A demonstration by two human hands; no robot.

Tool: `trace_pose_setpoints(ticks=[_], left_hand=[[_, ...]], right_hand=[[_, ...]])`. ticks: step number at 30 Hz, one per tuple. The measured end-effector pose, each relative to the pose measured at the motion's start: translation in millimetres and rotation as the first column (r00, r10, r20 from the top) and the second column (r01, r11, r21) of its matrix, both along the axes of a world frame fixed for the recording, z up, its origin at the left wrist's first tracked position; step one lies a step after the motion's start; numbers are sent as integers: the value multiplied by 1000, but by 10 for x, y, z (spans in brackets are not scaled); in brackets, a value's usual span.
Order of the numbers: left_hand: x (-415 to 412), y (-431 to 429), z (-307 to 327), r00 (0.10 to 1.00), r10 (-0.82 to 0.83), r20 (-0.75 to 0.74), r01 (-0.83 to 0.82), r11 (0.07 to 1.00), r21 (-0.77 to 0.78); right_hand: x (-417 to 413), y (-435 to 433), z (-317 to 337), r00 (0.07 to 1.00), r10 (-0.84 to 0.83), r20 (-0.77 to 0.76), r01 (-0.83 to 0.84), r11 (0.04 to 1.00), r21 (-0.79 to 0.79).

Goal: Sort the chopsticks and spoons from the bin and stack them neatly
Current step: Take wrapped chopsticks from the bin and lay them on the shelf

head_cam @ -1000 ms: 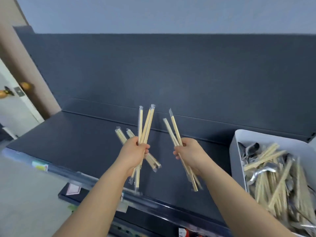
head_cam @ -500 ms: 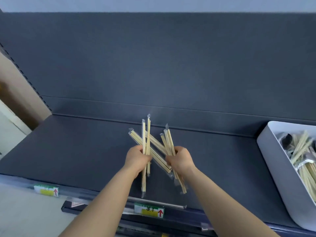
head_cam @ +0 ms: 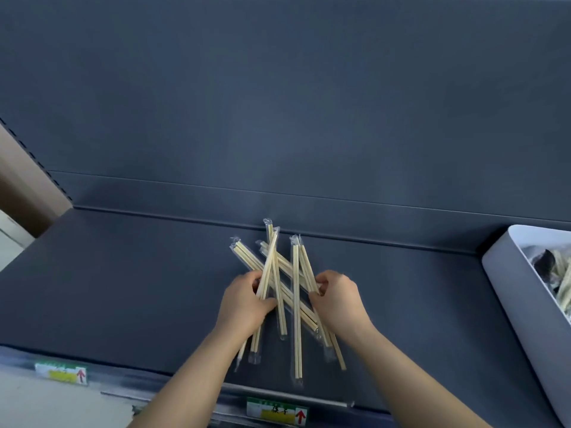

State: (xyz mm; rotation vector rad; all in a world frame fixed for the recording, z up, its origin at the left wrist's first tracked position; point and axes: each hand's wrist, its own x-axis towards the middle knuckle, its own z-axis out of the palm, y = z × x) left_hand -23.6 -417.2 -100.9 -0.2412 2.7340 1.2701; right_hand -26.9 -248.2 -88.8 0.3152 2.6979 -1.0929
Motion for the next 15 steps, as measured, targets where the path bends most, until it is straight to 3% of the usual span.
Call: trace_pose_setpoints(ticks=[7,15], left_hand=[[-32,-63,-32,980,-189,-55,178,969,-170],[-62,-198,14,919,-394,-29,338,822,-459]], right_hand=[[123,-168,-4,996,-90,5,86,972,217],[307,-284,25,992,-44,-119,86,923,375]])
